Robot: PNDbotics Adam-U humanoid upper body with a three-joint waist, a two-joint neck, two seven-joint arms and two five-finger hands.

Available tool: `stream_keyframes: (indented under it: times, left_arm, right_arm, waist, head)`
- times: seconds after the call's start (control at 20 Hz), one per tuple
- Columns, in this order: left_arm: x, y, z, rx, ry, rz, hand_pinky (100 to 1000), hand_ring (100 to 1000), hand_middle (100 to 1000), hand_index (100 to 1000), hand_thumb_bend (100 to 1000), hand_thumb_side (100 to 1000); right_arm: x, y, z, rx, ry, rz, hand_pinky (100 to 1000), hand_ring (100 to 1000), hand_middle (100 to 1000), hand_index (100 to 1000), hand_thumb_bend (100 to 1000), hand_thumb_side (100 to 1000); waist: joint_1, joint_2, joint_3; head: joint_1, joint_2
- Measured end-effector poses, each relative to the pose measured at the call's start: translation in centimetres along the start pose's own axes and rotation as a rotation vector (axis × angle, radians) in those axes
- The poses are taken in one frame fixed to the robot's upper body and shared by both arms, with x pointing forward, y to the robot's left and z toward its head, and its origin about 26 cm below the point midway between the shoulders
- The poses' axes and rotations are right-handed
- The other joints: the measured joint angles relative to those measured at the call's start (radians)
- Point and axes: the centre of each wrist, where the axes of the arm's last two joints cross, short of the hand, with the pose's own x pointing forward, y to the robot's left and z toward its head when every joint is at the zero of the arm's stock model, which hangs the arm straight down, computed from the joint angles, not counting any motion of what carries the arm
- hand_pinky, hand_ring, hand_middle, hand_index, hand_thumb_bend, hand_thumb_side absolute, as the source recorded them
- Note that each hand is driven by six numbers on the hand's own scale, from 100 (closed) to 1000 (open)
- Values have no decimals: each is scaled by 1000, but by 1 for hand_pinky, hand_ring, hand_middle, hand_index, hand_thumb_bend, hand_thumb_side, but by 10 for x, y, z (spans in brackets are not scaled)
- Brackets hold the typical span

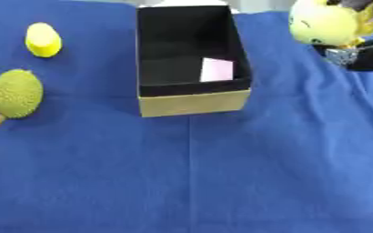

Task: Pick up objects on the table and place them in the box.

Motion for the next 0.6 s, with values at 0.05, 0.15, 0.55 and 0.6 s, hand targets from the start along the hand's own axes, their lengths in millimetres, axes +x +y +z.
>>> stream_keyframes:
  times: [0.05, 0.15, 0.55, 0.6]
  left_arm:
    - [0, -1, 0, -3, -1, 4, 792, 536, 542, 806, 100, 589]
    - [0, -1, -1, -8, -3, 8, 792, 536, 542, 806, 100, 589]
    - [2, -1, -7, -19, -20, 15, 792, 536, 542, 806, 100, 588]
    - [2, -2, -8, -19, -22, 17, 792, 536, 542, 806, 100, 588]
  right_arm:
    - [3, -4, -5, -3, -13, -17, 763, 721, 583, 564, 282, 132]
    - [9, -9, -13, -6, -33, -53, 759, 719, 584, 575, 227, 131]
    - [29, -17, -33, 17, -31, -177, 754, 708, 570, 641, 115, 174]
    - [31, -17, -35, 22, -30, -187, 753, 707, 569, 642, 110, 172]
  waist:
    - [-4, -1, 4]
    - [-11, -1, 13]
    - [-29, -1, 41]
    - [-31, -1, 43]
  head:
    - [-3, 0]
    - [-9, 0]
    - [-26, 0]
    - [-27, 0]
